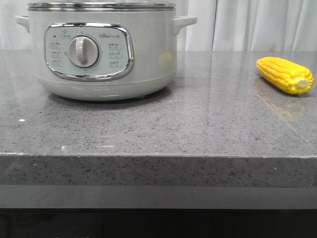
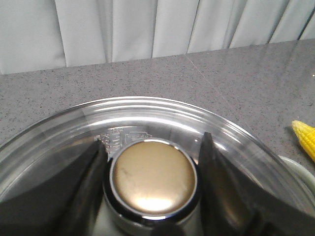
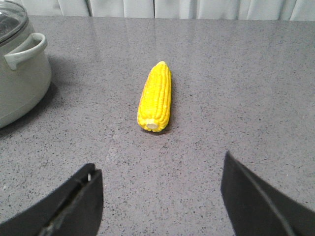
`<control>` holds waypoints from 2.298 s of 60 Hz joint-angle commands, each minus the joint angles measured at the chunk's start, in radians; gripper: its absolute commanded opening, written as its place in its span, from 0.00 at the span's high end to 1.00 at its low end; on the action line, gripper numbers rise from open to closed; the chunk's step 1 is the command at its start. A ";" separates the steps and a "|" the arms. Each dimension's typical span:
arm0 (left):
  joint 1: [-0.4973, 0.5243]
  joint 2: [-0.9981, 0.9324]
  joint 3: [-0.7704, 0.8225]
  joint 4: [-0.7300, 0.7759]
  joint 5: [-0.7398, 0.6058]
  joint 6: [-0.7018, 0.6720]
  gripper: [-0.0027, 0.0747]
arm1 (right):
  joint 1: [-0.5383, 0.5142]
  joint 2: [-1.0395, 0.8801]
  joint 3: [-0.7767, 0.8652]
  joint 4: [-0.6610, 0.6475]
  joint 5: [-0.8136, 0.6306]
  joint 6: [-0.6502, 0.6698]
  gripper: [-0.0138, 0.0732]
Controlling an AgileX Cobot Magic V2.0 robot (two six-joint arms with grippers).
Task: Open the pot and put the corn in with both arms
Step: 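Lift the glass lid off the cooker with the left gripper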
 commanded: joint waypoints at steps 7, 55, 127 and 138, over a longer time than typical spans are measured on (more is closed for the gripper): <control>-0.008 -0.066 -0.125 -0.010 -0.015 -0.001 0.78 | -0.005 0.016 -0.026 -0.003 -0.073 -0.005 0.23; -0.006 -0.486 -0.085 0.110 0.273 -0.003 0.78 | -0.005 0.016 -0.026 -0.003 -0.052 -0.005 0.23; 0.023 -1.004 0.412 0.098 0.339 -0.062 0.78 | 0.046 0.887 -0.612 0.015 0.200 -0.006 0.23; 0.023 -1.004 0.412 0.098 0.339 -0.062 0.78 | 0.046 1.064 -0.745 0.015 0.230 -0.006 0.23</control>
